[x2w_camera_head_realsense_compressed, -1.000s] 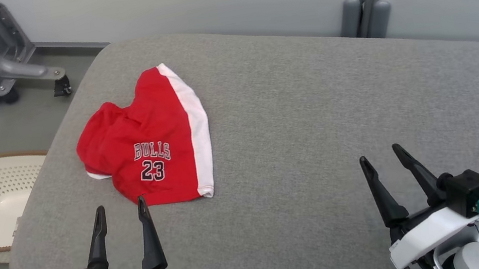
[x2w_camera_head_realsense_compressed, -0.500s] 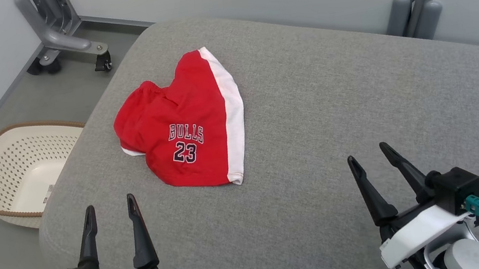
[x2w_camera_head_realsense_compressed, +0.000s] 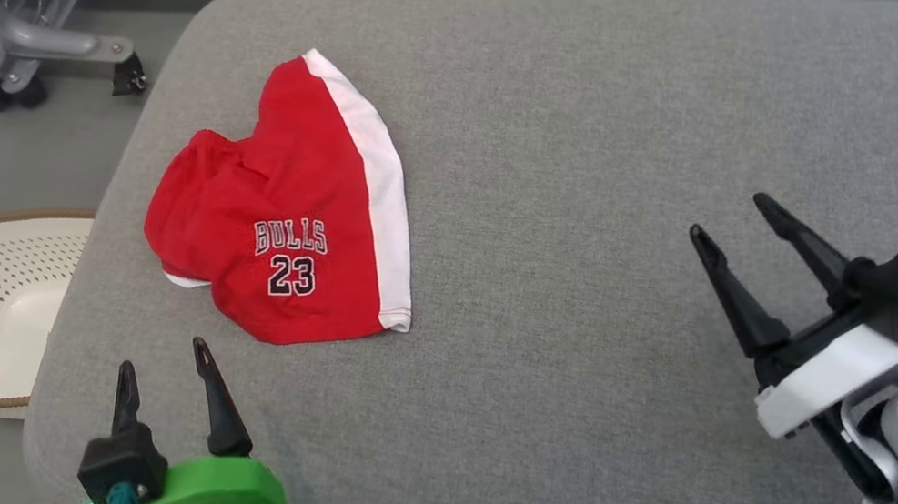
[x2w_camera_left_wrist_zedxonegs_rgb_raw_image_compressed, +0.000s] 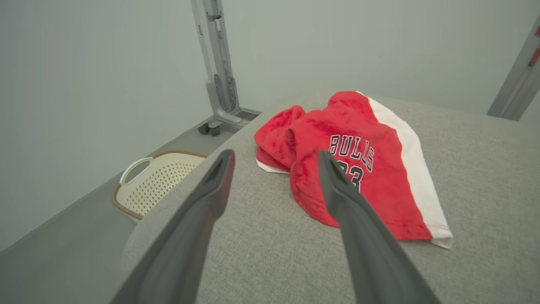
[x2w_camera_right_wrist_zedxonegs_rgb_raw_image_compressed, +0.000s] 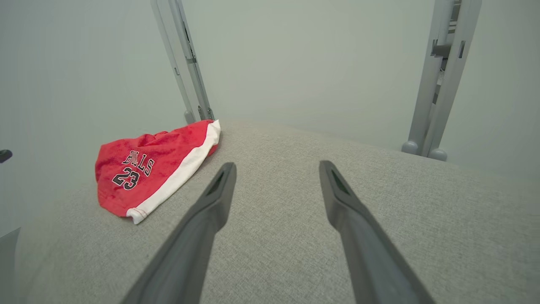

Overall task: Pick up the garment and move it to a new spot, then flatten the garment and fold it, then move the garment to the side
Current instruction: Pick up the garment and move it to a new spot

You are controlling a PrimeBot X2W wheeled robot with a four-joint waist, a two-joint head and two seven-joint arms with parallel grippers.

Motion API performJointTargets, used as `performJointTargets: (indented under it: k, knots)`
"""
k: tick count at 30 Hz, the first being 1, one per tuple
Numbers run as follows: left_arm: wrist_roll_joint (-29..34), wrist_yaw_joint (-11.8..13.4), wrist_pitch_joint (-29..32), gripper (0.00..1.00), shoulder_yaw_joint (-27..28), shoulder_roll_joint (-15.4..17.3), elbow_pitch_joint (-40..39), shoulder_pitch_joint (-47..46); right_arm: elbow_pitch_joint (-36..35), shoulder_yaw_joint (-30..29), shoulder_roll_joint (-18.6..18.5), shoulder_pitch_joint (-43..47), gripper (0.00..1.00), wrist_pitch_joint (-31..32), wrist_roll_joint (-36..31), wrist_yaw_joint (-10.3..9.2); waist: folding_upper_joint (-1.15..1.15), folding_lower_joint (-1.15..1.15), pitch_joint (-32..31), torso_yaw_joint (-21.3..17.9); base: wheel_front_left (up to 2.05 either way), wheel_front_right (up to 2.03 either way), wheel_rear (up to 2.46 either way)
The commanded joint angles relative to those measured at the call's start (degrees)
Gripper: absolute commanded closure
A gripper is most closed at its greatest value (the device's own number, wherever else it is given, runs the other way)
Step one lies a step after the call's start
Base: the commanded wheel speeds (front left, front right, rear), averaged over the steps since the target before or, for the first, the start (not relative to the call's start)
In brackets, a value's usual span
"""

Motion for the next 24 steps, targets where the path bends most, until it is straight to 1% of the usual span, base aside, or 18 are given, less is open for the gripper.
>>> performJointTargets:
  k: [1, 4, 8, 12, 14, 17, 24]
  knots:
    - [-0.32, -0.58, -0.01, 0.0, 0.49, 1.04, 3.11, -3.53, -1.35, -0.74, -1.24, -1.21, 0.0, 0.51, -0.65, -0.09, 0.0, 0.0, 4.78, -3.09, 0.0, 0.0, 0.0]
    - [-1.32, -1.55, 1.42, 0.0, 1.46, 2.69, 10.43, -9.81, -4.48, -1.99, -3.13, -2.21, 0.0, 2.05, -0.91, -0.09, 0.0, 0.0, 7.85, -4.41, 0.0, 0.0, 0.0]
    - [-1.8, -2.66, 3.82, 0.0, 1.94, 4.75, 17.54, -17.19, -8.2, -3.49, -5.32, -3.21, 0.0, 3.95, -1.02, -0.09, 0.0, 0.0, 11.2, -5.84, 0.0, 0.0, 0.0]
    - [-2.83, -4.68, 6.38, 0.0, 2.11, 6.43, 24.5, -24.12, -11.76, -4.79, -6.81, -4.11, 0.0, 5.95, -0.99, -0.09, 0.0, 0.0, 14.37, -7.01, 0.0, 0.0, 0.0]
    - [-3.5, -4.99, 7.45, 0.0, 2.57, 7.18, 27.78, -27.1, -13.03, -5.19, -7.44, -4.17, 0.0, 6.68, -0.99, -0.09, 0.0, 0.0, 15.6, -7.38, 0.0, 0.0, 0.0]
    - [-3.48, -5.27, 8.46, 0.0, 2.14, 7.64, 31.87, -30.65, -14.14, -5.33, -8.02, -4.02, 0.0, 7.32, -1.01, -0.09, 0.0, 0.0, 16.96, -7.83, 0.0, 0.0, 0.0]
    - [-6.07, -6.89, 11.48, 0.0, 3.53, 8.54, 41.7, -37.08, -15.79, -4.81, -8.76, -4.34, 0.0, 8.48, -1.48, -0.09, 0.0, 0.0, 19.13, -8.7, 0.0, 0.0, 0.0]
